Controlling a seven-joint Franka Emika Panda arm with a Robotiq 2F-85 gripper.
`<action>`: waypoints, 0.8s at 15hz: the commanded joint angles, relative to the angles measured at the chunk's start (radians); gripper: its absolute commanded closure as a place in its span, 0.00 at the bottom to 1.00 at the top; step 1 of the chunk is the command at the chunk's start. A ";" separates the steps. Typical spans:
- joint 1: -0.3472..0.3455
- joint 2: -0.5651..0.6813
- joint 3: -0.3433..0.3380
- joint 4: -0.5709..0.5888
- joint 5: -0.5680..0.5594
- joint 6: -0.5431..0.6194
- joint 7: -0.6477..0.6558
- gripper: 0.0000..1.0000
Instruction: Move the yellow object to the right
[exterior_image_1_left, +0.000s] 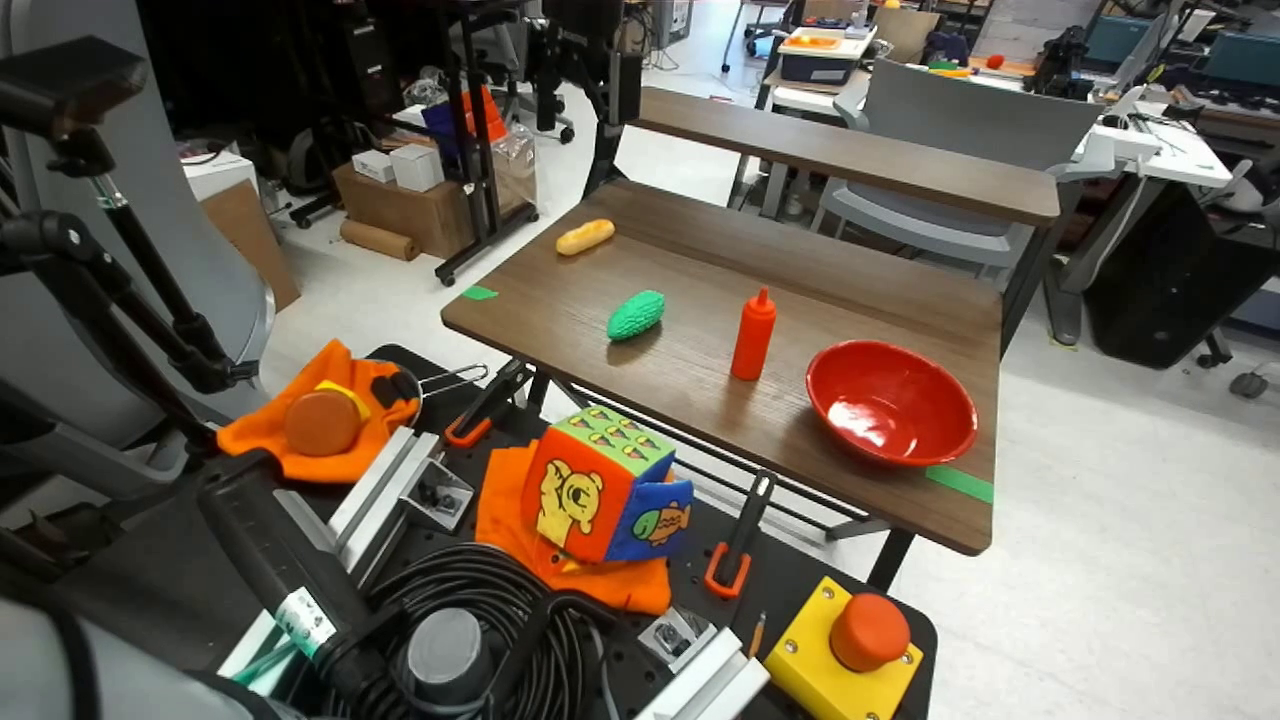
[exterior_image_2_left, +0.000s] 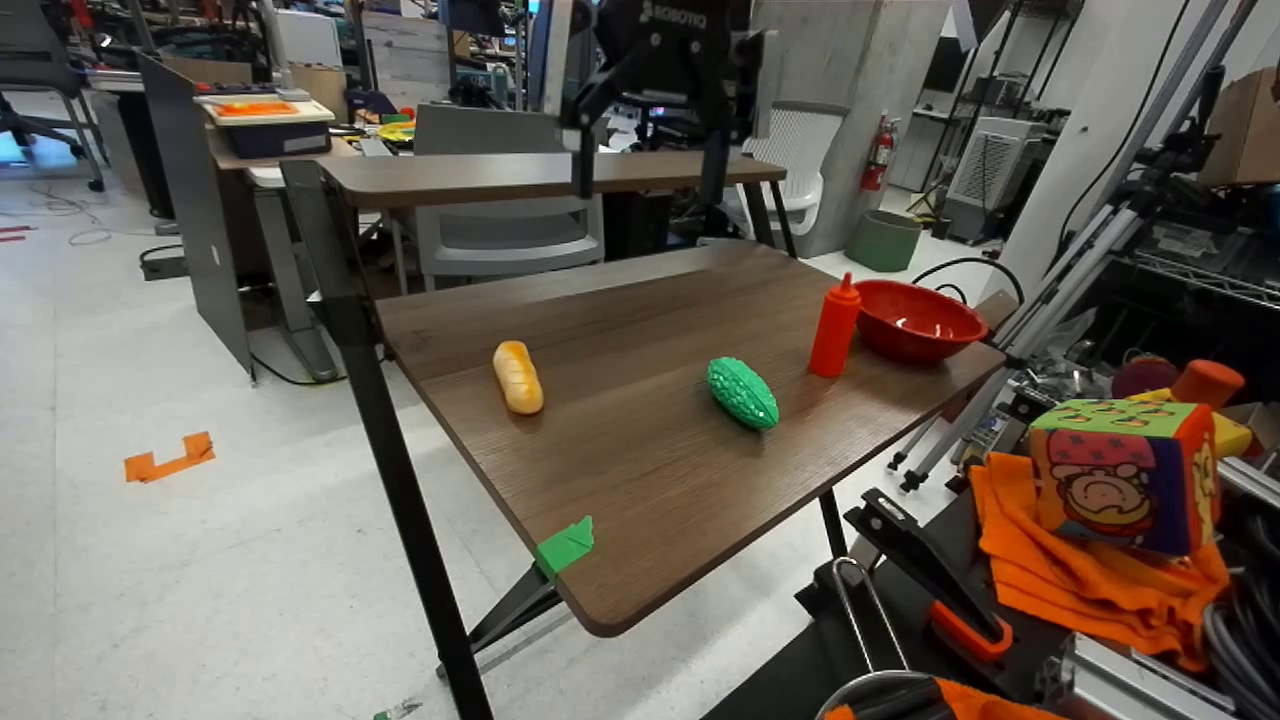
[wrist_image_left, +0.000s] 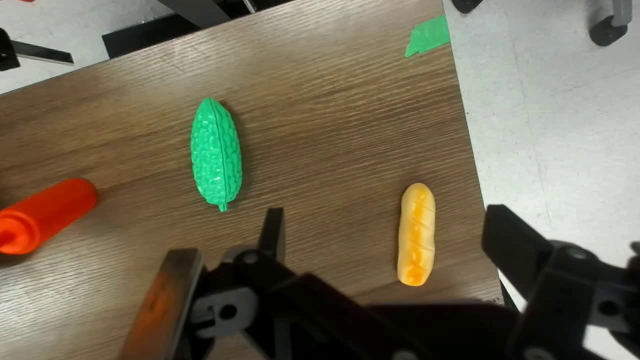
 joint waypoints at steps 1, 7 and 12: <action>0.076 0.148 -0.063 0.166 0.001 -0.029 0.048 0.00; 0.140 0.348 -0.126 0.399 0.003 -0.086 0.089 0.00; 0.187 0.506 -0.160 0.589 -0.011 -0.180 0.130 0.00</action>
